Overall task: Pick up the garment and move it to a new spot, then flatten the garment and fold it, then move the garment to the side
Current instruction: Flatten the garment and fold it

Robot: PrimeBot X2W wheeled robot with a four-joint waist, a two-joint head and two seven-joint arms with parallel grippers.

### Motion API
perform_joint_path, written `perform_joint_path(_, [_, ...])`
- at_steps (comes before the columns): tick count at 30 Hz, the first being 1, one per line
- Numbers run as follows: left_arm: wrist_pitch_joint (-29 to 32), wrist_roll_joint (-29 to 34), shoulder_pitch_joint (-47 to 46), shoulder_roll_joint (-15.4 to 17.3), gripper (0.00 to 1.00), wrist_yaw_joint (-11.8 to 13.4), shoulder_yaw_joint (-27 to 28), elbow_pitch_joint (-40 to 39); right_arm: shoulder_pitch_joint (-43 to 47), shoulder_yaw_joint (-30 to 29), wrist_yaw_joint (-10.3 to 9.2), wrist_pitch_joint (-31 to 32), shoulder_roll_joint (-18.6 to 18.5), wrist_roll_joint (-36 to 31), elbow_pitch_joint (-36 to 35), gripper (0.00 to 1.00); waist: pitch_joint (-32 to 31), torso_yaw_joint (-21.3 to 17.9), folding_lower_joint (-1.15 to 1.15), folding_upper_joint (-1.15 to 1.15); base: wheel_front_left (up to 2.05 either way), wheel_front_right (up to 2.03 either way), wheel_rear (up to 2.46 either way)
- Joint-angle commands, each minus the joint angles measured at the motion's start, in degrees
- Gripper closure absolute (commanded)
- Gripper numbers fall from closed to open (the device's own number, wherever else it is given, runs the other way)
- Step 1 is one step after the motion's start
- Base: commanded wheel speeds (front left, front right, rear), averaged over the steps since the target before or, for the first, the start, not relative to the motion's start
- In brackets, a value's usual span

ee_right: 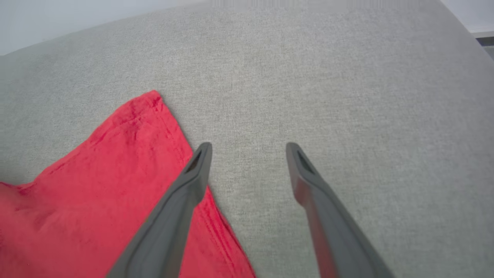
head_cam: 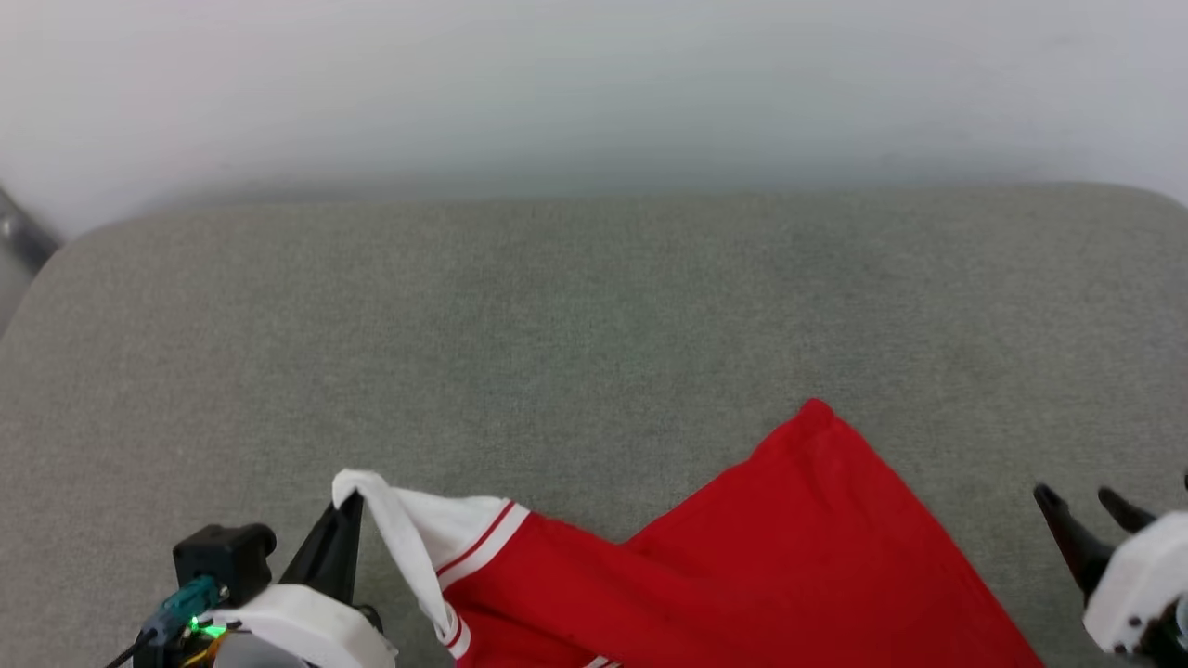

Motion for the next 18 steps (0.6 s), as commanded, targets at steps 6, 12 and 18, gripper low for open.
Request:
perform_joint_path(6, [-0.1, 1.5, -5.3, -0.4, 1.00, -1.1, -0.9, -1.1, -10.7, 6.6, -0.02, 2.3, -1.3, 1.3, 3.0, 0.00, 6.0, 2.9, 0.00, 0.00, 0.00, 0.00, 0.00])
perform_joint_path(12, [-0.5, 2.5, -8.8, -1.0, 1.00, -2.0, -1.8, -1.6, -21.3, 12.9, -0.03, 18.1, -2.5, 3.3, 5.5, 0.00, 9.6, 4.5, 0.00, 0.00, 0.00, 0.00, 0.00])
perform_joint_path(18, [-1.1, 3.1, -11.8, -2.0, 1.00, -3.2, -2.8, -2.0, -29.2, 15.3, -0.02, 32.6, -1.9, 2.9, 8.6, 0.00, 13.2, 7.0, 0.00, 0.00, 0.00, 0.00, 0.00])
